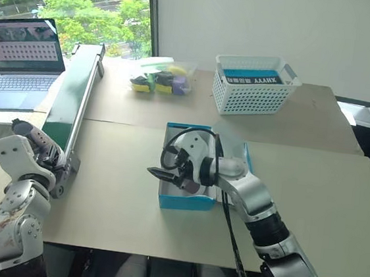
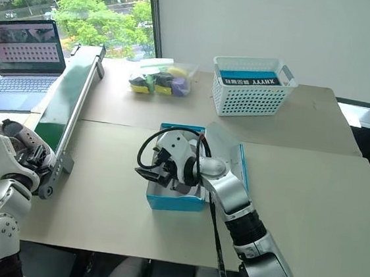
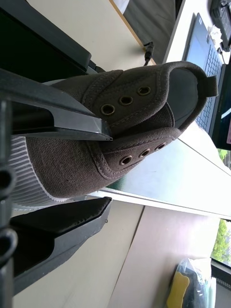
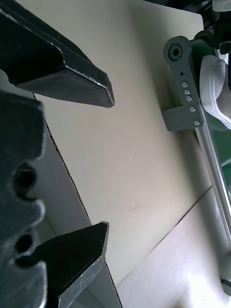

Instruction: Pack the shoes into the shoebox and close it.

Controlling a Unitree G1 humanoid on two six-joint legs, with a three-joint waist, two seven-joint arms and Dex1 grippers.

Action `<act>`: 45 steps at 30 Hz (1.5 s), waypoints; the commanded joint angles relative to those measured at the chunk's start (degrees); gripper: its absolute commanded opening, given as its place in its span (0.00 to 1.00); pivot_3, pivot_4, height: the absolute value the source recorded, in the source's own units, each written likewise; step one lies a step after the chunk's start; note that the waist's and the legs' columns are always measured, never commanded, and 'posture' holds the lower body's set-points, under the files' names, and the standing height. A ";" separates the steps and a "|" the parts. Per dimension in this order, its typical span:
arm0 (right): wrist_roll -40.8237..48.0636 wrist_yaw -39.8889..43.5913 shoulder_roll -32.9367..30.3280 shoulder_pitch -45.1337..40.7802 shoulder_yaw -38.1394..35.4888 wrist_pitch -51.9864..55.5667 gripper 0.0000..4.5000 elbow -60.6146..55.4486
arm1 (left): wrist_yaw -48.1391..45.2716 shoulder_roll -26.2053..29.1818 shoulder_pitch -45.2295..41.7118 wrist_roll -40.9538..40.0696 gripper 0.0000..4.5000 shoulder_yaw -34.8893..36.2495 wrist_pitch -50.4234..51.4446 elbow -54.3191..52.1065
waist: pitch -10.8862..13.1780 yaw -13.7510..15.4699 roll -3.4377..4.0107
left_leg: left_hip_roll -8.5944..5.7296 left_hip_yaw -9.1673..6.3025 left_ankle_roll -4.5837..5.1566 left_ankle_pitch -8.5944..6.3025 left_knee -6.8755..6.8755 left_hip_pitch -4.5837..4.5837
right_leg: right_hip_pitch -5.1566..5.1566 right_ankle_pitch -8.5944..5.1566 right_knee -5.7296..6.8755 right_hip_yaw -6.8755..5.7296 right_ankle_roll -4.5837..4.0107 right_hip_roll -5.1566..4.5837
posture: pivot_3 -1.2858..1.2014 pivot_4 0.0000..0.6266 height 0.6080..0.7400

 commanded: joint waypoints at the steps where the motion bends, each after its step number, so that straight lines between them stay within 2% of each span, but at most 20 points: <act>1: 0.12 -0.29 0.30 -1.19 -1.36 0.44 1.00 -1.31 | -0.05 0.73 0.26 -0.21 0.43 0.84 -0.16 -1.00 | 0.00 0.00 0.00 | 0.00 0.00 0.00 0.00 0.00 0.00 | 0.00 0.00 0.00 0.00 0.00 0.00 | 0.52 0.24 0.95; 7: 0.10 -0.37 0.11 -1.10 -1.48 0.56 1.00 -1.43 | 0.28 0.67 0.33 -0.34 0.43 1.02 0.83 -0.69 | 0.00 0.00 0.00 | 0.00 0.00 0.00 0.00 0.00 0.00 | 0.00 0.00 0.00 0.00 0.00 0.00 | 0.52 0.24 0.95; 10: 0.03 -0.33 -0.19 -1.12 -1.64 0.59 1.00 -1.39 | -0.05 0.67 0.23 -0.60 0.26 1.16 0.61 -0.78 | 0.00 0.00 0.00 | 0.00 0.00 0.00 0.00 0.00 0.00 | 0.00 0.00 0.00 0.00 0.00 0.00 | 0.52 0.24 0.95; 13: -0.07 -0.45 -0.28 -1.21 -1.71 0.50 1.00 -1.24 | -0.31 0.77 0.19 -0.60 0.02 1.25 0.45 -0.77 | 0.00 0.13 0.00 | 0.00 0.00 0.00 0.00 0.00 0.00 | 0.00 0.00 0.00 0.00 0.00 0.00 | 0.52 0.24 0.95; 14: -0.10 -0.51 -0.25 -1.26 -1.74 0.45 1.00 -1.16 | -0.30 0.75 0.16 -0.58 0.00 1.32 0.41 -0.74 | 0.00 0.15 0.00 | 0.00 0.00 0.00 0.00 0.00 0.00 | 0.00 0.00 0.00 0.00 0.00 0.00 | 0.52 0.24 0.95; 23: -0.48 -0.76 0.10 -1.71 -1.84 -0.05 1.00 -0.36 | -0.41 0.83 -0.18 -0.24 0.00 1.26 0.08 -0.23 | 0.00 0.16 0.00 | 0.00 0.00 0.00 0.00 0.00 0.01 | 0.01 0.00 0.00 0.00 0.00 0.00 | 0.52 0.24 0.95; 27: -0.61 -0.90 0.24 -1.93 -1.81 -0.30 1.00 0.00 | 0.32 0.72 -1.18 1.87 0.00 0.23 -3.21 -1.46 | 0.00 0.17 0.00 | 0.00 0.00 0.00 0.00 0.00 0.01 | 0.01 0.00 0.00 0.00 0.00 0.00 | 0.52 0.24 0.95; 31: -0.61 -1.00 0.38 -2.11 -1.81 -0.54 1.00 0.29 | 0.44 0.46 -3.09 6.75 0.00 -3.10 -13.66 -6.44 | 0.00 0.23 -0.09 | 0.00 0.00 -0.01 0.00 0.00 -0.05 | -0.02 0.00 -0.04 -0.01 -0.01 0.00 | 0.52 0.24 0.95; 37: 1.76 -2.06 2.48 -2.86 -4.13 1.44 1.00 0.59 | -0.51 -0.12 -4.01 8.94 0.00 -10.17 -13.96 -9.23 | -0.01 0.28 -0.13 | -0.01 0.00 -0.03 -0.01 0.00 -0.17 | -0.08 0.01 -0.10 0.00 0.00 -0.01 | 0.52 0.24 0.95; 40: 5.22 -3.21 4.64 -4.16 -8.18 5.61 1.00 1.32 | -1.35 -0.70 -3.91 7.84 0.00 -11.17 -14.14 -9.73 | -0.01 -0.09 -0.13 | 0.01 0.00 -0.03 -0.01 0.00 -0.15 | -0.09 0.01 -0.04 0.00 -0.01 0.02 | 0.52 0.24 0.95; 45: 19.46 -7.98 10.06 -12.20 -24.69 25.46 1.00 10.55 | -8.04 -0.82 -4.75 -0.62 0.00 -16.17 -9.56 -13.19 | 0.00 -0.06 -0.13 | 0.03 0.00 -0.03 -0.01 0.02 -0.16 | -0.10 0.02 -0.01 0.00 -0.02 0.04 | 0.52 0.24 0.95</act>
